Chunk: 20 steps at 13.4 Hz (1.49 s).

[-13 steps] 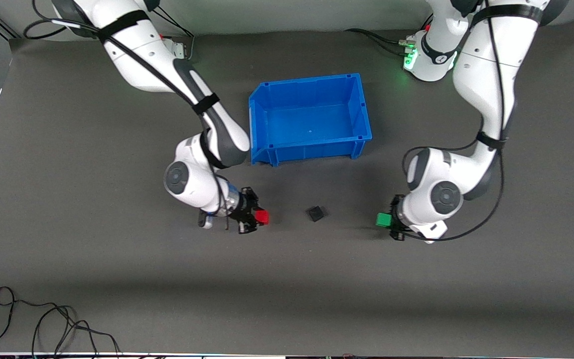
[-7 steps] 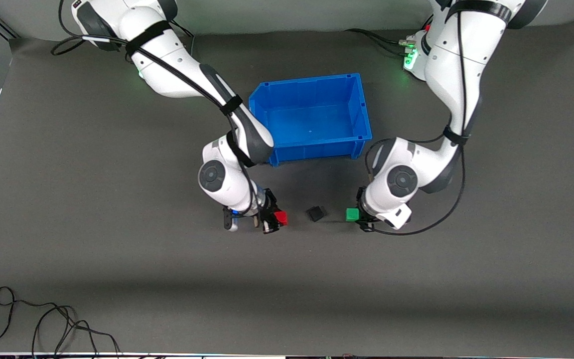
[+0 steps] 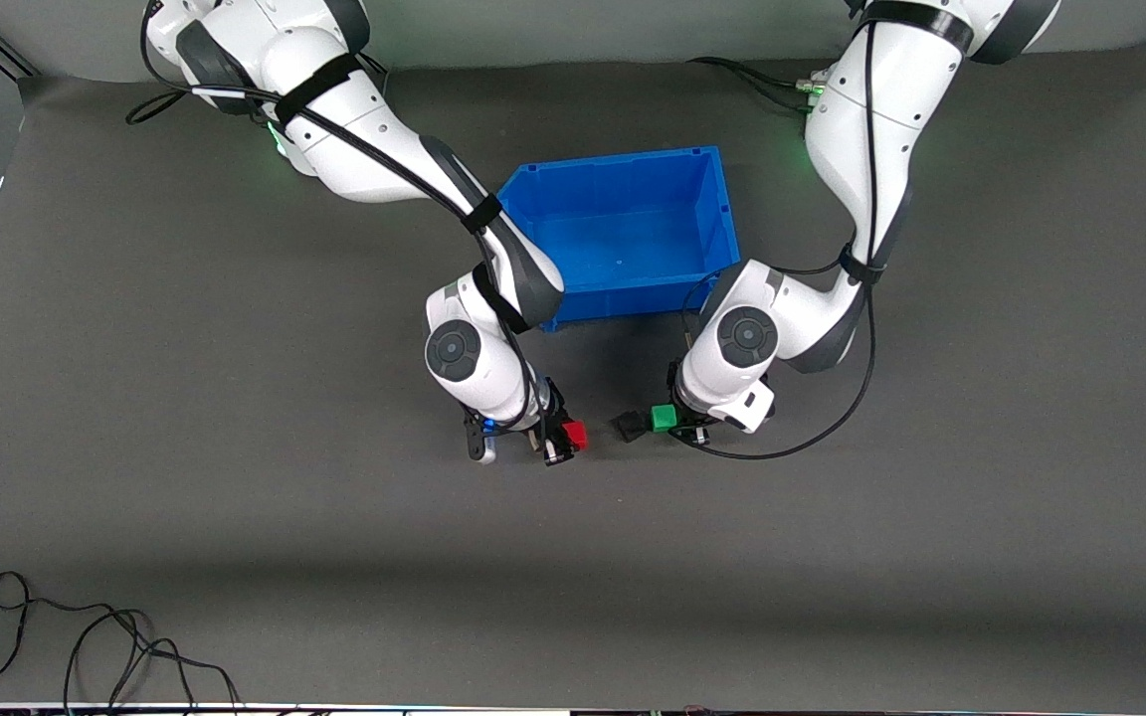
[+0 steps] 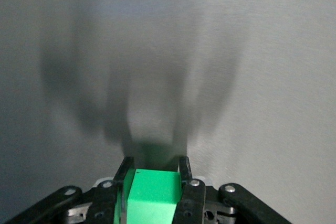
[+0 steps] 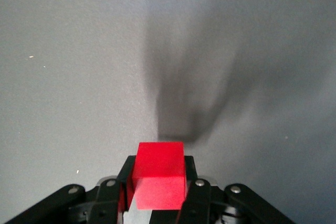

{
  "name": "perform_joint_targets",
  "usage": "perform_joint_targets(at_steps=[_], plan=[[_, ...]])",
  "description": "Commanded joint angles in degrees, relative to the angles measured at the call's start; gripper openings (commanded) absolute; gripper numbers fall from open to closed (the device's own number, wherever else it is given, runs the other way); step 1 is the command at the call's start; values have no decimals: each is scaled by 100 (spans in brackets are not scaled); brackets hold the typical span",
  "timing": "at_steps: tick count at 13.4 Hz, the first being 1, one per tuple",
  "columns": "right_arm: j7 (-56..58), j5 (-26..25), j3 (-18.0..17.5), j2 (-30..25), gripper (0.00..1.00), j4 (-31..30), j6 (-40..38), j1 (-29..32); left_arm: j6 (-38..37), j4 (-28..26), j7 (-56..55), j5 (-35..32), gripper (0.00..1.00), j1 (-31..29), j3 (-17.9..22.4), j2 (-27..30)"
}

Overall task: Attach green and red cubes to black cube
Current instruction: 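Press the red and green cubes against the black cube with both grippers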

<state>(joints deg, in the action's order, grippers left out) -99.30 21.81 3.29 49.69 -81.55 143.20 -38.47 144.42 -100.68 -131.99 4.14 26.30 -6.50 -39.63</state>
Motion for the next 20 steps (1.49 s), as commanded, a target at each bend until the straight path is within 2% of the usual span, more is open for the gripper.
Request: perform_joint_targets(at_steps=[1, 3, 6, 9, 20], plan=[[-72, -404, 40, 154, 36, 184, 23, -65, -54, -30, -398, -27, 0, 156, 122, 8], [-81, -572, 22, 320, 35, 437, 84, -73, -37, -13, -502, -27, 0, 182, 122, 8], [-133, -555, 5, 628, 34, 965, 94, -170, 33, 31, -547, -27, 0, 217, 122, 8], [-116, -546, 5, 743, 30, 1123, 155, -302, 42, 84, -609, -27, 0, 235, 114, -10], [-292, -502, -4, 752, 31, 1107, 182, -434, -10, 198, -890, -106, 0, 279, 193, -80]])
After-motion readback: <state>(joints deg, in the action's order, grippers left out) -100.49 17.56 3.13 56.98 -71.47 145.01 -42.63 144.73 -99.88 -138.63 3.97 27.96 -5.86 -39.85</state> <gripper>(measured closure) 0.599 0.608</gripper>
